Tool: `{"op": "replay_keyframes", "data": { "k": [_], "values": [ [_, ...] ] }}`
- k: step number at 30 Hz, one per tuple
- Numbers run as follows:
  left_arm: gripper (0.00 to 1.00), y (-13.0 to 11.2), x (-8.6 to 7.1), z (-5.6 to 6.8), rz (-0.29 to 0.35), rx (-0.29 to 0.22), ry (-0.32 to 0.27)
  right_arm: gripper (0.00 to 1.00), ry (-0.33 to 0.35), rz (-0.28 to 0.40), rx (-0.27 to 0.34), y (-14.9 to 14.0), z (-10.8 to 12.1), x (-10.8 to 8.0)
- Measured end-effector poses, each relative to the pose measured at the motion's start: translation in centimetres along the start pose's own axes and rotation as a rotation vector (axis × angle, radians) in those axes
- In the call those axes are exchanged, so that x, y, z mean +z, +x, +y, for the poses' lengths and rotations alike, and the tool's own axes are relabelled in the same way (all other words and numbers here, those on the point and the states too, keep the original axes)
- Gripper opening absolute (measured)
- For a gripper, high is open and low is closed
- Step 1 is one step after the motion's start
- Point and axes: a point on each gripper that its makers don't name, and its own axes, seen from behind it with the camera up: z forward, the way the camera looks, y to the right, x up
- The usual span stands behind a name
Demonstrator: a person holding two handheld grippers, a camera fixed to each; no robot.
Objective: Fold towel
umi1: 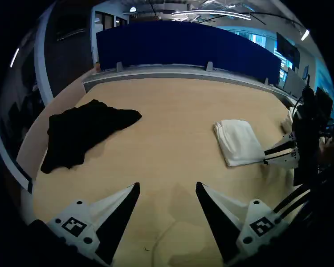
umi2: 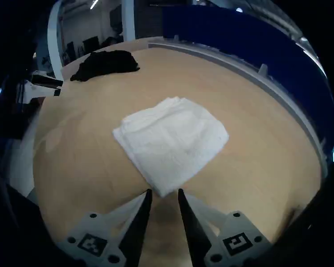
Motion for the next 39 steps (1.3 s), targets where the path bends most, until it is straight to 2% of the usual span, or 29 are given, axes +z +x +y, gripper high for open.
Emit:
{"op": "replay_keyframes", "data": {
  "k": [10,16,23,29,39],
  "values": [
    [0.93,-0.5,0.0,-0.1,-0.003,-0.001,0.001,0.25,-0.007,0.002,-0.003,-0.1,-0.3,0.2],
    [0.93,-0.5,0.0,-0.3,-0.003,-0.003,0.003,0.05,-0.011,0.001,-0.004,-0.1,-0.2,0.4],
    [0.93,-0.4,0.0,-0.4,-0.003,-0.001,0.004,0.02,-0.002,0.012,-0.001,0.3,-0.2,0.3],
    [0.93,-0.3,0.1,-0.3,-0.003,0.003,0.003,0.02,-0.007,0.045,-0.023,1.4,-0.2,-0.4],
    [0.93,0.8,-0.1,-0.6,0.016,-0.008,0.004,0.02,-0.032,0.164,-0.064,7.5,1.0,-3.7]
  ]
}}
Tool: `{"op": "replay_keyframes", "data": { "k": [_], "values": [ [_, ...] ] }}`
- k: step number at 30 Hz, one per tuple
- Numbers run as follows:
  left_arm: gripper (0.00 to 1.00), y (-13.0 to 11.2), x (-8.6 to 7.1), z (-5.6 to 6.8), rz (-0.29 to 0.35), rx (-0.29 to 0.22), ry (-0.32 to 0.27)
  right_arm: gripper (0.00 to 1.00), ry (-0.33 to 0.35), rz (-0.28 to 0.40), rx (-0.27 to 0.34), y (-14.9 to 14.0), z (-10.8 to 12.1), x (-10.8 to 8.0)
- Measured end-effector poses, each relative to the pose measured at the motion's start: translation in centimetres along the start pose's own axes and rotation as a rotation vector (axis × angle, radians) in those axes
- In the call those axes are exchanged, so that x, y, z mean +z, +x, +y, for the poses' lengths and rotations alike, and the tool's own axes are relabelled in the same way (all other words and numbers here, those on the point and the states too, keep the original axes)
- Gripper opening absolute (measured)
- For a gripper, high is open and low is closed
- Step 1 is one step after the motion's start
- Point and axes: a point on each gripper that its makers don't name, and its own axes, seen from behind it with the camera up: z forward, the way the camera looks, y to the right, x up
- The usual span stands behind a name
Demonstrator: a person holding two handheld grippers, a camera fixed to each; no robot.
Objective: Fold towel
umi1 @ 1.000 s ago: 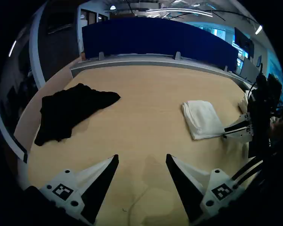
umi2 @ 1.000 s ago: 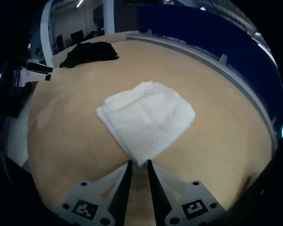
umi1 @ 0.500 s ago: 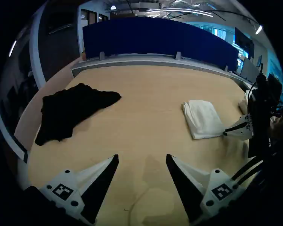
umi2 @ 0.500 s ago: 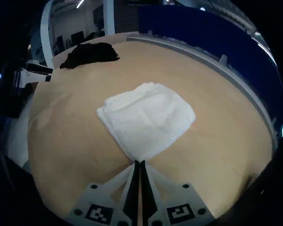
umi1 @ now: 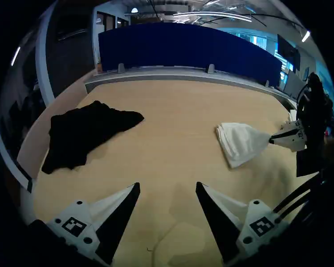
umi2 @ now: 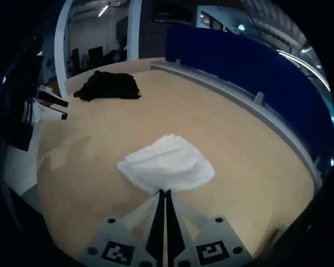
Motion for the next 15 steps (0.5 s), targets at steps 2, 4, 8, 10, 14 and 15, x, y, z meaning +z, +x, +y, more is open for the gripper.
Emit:
{"op": "replay_keyframes", "data": {
  "k": [2,4,8,10,14,15],
  "values": [
    [0.93,0.3,-0.1,-0.1,0.005,-0.001,0.001,0.02,-0.004,0.026,-0.008,1.7,0.4,-0.5],
    [0.93,0.7,-0.3,-0.1,0.013,0.002,0.002,0.02,-0.011,0.051,-0.018,3.5,0.9,-1.0],
    [0.93,1.3,-0.5,0.0,0.024,0.008,0.0,0.02,-0.021,0.093,-0.027,6.8,2.1,-1.8],
    [0.93,1.7,-0.5,0.0,0.03,0.011,-0.002,0.02,-0.023,0.114,-0.027,8.5,2.5,-2.3],
    [0.93,2.4,-0.5,0.1,0.039,0.013,-0.004,0.02,-0.026,0.148,-0.03,11.2,3.3,-3.2],
    [0.93,2.5,-0.4,0.1,0.042,0.012,-0.005,0.02,-0.028,0.155,-0.031,11.8,3.5,-3.5]
  ]
}}
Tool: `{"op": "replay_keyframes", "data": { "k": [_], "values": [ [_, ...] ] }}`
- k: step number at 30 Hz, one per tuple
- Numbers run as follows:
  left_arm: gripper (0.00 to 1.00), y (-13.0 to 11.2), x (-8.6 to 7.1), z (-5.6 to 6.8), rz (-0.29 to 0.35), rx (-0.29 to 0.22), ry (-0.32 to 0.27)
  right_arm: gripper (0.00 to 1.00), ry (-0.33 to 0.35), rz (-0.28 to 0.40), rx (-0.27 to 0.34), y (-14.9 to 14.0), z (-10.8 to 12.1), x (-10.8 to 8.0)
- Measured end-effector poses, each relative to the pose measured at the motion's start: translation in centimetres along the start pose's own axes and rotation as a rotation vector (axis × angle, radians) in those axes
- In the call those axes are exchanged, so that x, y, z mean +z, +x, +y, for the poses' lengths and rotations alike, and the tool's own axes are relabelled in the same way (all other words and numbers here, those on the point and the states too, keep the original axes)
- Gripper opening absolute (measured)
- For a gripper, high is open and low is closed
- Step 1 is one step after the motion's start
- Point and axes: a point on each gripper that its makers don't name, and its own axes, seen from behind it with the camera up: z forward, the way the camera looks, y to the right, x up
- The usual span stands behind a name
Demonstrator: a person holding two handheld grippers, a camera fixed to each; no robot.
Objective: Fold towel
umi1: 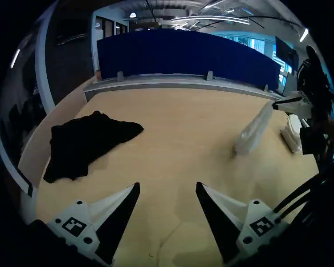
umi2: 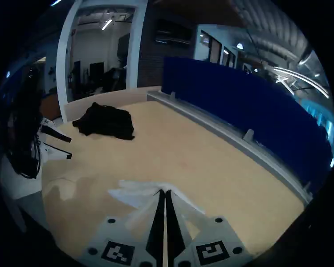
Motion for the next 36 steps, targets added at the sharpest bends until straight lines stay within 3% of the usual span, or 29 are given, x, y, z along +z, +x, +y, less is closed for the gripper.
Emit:
{"op": "replay_keyframes", "data": {
  "k": [5,20,26,36],
  "values": [
    [0.93,0.7,0.2,0.0,0.011,0.0,-0.003,0.02,-0.014,0.019,-0.007,2.0,1.2,-0.8],
    [0.93,1.5,0.7,0.6,0.014,0.01,-0.016,0.02,-0.034,0.01,0.016,2.6,4.9,-2.9],
    [0.93,1.9,1.1,1.2,0.013,0.029,-0.024,0.02,-0.055,0.007,0.036,3.1,7.8,-4.9],
    [0.93,2.9,1.8,2.7,0.016,0.047,-0.042,0.02,-0.139,0.021,0.081,3.2,14.5,-9.4]
  ]
}}
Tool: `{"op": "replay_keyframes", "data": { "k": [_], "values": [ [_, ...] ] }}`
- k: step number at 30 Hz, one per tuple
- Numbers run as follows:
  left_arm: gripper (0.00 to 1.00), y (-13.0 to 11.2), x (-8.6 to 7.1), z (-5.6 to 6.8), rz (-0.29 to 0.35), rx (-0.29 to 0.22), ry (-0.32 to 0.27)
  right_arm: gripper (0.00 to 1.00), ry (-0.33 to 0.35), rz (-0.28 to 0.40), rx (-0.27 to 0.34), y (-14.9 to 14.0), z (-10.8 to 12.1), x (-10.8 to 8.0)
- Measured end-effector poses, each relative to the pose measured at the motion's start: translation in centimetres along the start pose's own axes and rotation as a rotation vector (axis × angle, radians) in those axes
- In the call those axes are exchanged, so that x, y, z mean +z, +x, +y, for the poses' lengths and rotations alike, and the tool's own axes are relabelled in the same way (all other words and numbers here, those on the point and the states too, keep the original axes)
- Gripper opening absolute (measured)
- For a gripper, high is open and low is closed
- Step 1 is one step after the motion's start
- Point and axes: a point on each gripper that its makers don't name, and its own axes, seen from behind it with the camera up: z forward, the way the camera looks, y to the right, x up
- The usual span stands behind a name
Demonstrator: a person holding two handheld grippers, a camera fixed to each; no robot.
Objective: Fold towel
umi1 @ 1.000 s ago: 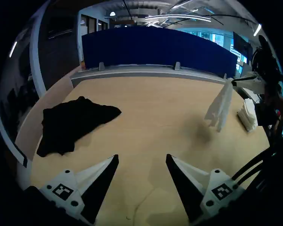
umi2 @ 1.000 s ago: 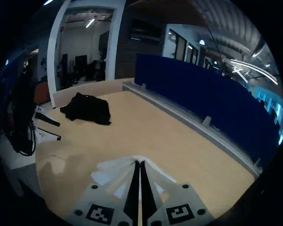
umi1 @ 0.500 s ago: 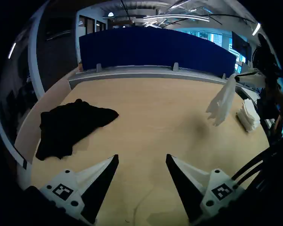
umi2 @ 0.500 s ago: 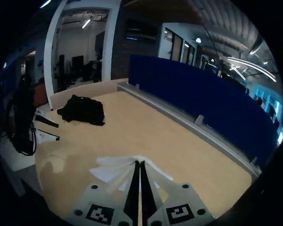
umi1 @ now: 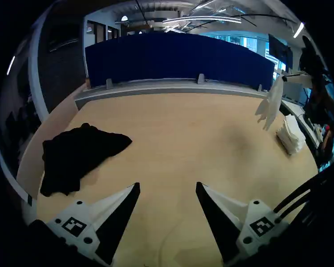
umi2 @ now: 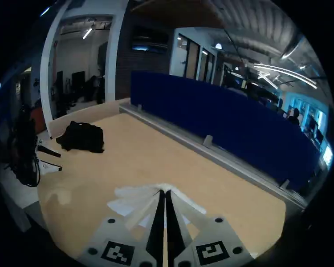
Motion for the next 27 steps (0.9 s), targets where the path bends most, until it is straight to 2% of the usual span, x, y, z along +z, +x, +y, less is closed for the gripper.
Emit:
{"op": "replay_keyframes", "data": {
  "k": [12,21,27],
  "values": [
    [0.93,1.4,1.2,2.3,-0.002,0.026,-0.018,0.02,-0.101,-0.003,0.019,-0.4,8.2,-3.8],
    [0.93,2.0,1.8,3.6,-0.008,0.04,-0.03,0.02,-0.162,-0.001,0.044,-1.4,12.9,-6.3],
    [0.93,2.3,2.1,4.4,-0.011,0.053,-0.036,0.02,-0.193,-0.01,0.055,-2.5,15.1,-7.8]
  ]
}}
